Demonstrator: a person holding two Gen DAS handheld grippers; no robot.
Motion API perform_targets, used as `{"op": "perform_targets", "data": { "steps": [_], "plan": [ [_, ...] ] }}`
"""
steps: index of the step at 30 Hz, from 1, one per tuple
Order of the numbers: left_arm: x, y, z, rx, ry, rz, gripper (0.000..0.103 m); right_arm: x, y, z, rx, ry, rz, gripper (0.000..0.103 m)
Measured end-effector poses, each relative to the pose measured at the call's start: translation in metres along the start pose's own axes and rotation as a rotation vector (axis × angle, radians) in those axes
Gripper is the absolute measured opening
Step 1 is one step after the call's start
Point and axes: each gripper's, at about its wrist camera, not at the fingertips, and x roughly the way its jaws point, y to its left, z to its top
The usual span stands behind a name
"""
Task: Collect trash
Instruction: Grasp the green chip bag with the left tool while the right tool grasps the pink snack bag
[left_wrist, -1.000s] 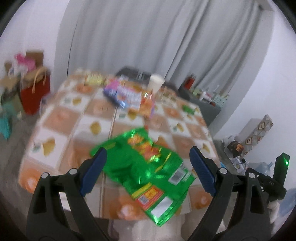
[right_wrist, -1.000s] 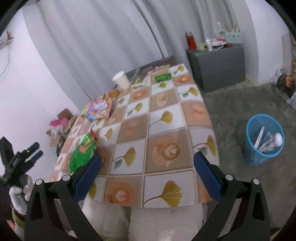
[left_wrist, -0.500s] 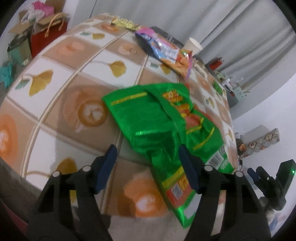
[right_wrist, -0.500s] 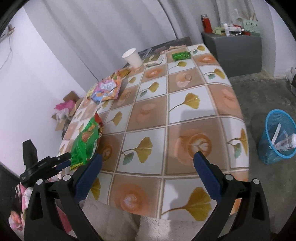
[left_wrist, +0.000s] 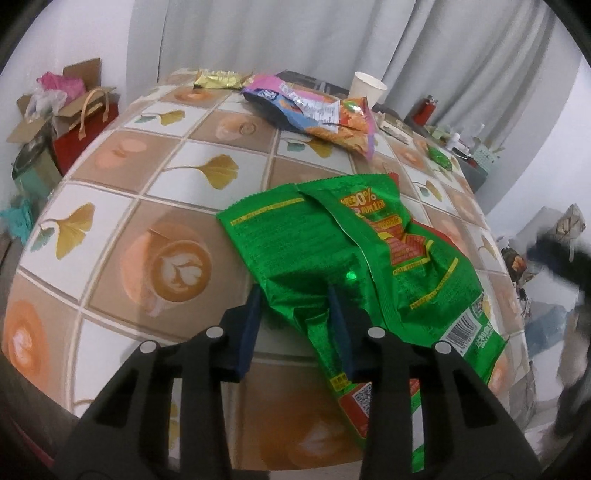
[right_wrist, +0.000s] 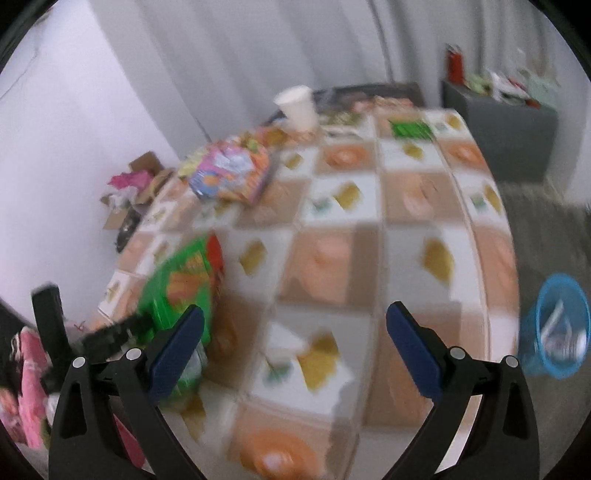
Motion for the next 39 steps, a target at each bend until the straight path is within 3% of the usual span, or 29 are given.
{"op": "perform_targets", "data": {
  "steps": [5,10,14,18,20,24,28,31,39],
  "plan": [
    [-0.007,0.021,-0.001,-0.030,-0.024,0.003,0.034,0.051,0.007,0.066,-0.015,0.009,0.092,0.096],
    [-0.014,0.043,0.000,-0.079,-0.048,-0.013,0.033,0.142,0.010,0.123,0.044,0.089,0.131,0.093],
    [-0.016,0.054,-0.001,-0.107,-0.064,-0.022,0.033,0.193,0.009,0.141,0.070,0.126,0.090,0.091],
    [-0.016,0.058,0.000,-0.114,-0.072,-0.019,0.033,0.230,0.008,0.146,0.087,0.173,0.063,0.080],
    [-0.015,0.058,0.001,-0.111,-0.073,-0.015,0.033,0.232,0.010,0.147,0.072,0.154,0.054,0.073],
    [-0.014,0.057,0.004,-0.110,-0.070,-0.008,0.032,0.235,0.014,0.142,0.080,0.190,0.063,0.039],
    [-0.015,0.055,0.005,-0.109,-0.072,-0.004,0.029,0.229,0.015,0.137,0.061,0.195,0.062,0.017],
    [-0.017,0.053,0.004,-0.106,-0.073,-0.002,0.029,0.207,0.012,0.133,0.062,0.170,0.075,0.010],
    [-0.033,0.047,0.005,-0.093,-0.100,0.000,0.029,0.112,-0.018,0.100,0.095,0.084,0.060,0.006]
  ]
}}
